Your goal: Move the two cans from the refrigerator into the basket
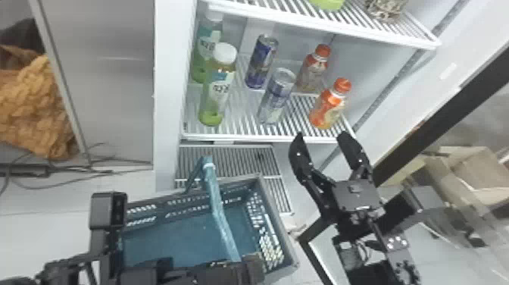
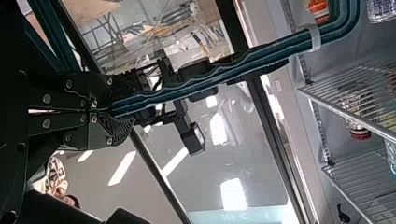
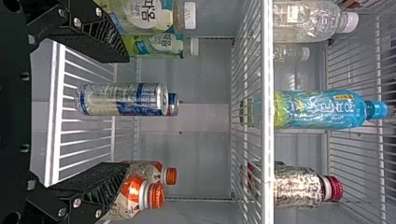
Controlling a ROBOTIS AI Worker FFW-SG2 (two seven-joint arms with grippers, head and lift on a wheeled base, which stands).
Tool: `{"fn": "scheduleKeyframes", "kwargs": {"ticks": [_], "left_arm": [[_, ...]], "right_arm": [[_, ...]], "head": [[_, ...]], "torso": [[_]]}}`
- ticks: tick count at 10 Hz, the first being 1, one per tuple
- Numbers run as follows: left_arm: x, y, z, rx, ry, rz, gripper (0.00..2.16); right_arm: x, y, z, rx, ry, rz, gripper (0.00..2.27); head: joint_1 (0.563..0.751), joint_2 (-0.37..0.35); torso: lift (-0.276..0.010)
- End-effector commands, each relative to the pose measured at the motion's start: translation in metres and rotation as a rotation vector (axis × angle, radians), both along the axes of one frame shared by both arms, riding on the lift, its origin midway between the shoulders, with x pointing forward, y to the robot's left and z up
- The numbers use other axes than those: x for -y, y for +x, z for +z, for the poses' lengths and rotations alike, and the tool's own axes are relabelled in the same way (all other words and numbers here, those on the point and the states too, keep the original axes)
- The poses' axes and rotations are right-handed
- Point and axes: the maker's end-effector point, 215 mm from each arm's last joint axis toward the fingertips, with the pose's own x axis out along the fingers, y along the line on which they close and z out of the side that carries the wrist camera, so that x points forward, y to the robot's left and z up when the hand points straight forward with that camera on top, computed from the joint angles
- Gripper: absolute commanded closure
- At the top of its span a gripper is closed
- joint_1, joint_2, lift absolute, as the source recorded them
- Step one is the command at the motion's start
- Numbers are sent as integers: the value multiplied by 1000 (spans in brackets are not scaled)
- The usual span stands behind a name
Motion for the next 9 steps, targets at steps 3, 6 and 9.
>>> {"fn": "scheduleKeyframes", "kwargs": {"ticks": [3, 6, 9], "left_arm": [[0, 1, 0, 0, 1, 2, 1161], [0, 0, 0, -1, -1, 0, 1162], [0, 1, 1, 1, -3, 4, 1162]], "right_arm": [[0, 0, 0, 3, 0, 0, 231], [0, 0, -1, 1, 1, 2, 231], [0, 1, -4, -2, 15, 3, 233]], "head": [[695, -350], [695, -350], [695, -350]], "torso": [[-276], [-276], [-276]]}}
